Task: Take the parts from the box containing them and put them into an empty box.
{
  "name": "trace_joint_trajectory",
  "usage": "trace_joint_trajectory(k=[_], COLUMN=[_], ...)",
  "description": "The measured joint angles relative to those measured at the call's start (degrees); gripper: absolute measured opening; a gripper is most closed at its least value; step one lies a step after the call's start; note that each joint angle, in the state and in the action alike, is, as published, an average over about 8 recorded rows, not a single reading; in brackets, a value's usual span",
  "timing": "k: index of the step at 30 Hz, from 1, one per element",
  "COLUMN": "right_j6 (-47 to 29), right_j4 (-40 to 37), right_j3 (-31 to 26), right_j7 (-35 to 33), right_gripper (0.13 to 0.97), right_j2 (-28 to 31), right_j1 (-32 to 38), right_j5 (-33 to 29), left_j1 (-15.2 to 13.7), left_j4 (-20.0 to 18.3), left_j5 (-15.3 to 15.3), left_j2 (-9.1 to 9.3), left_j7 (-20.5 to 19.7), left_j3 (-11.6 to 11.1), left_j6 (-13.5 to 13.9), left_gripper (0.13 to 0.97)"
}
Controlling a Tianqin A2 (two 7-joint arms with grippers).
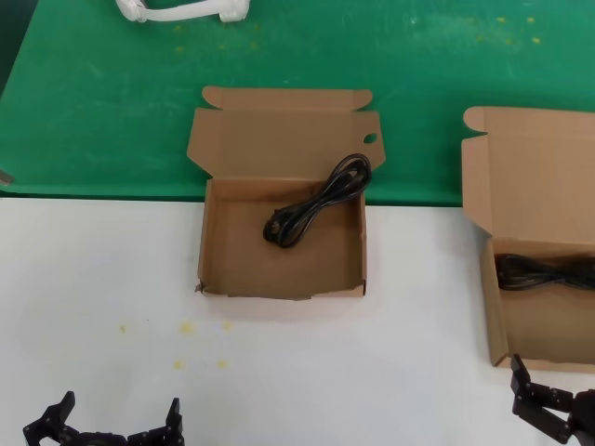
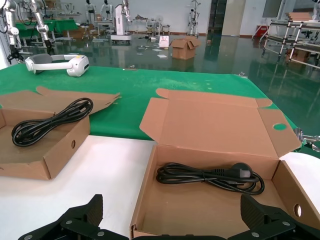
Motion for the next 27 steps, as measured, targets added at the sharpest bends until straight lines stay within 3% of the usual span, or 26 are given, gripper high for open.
trace_joint_trajectory(k=[27], right_j6=[0.0], right_j4=[0.0], right_j3=[0.0], right_j7=[0.0], right_gripper=[0.966], right_j2=[0.0], right_j1=[0.0], right_j5=[0.0], left_j1=[0.0], left_j4=[0.0], left_j5=[0.0], left_j2=[0.0], left_j7=[0.0], left_j3=[0.0], left_j6=[0.0], left_gripper=[0.966])
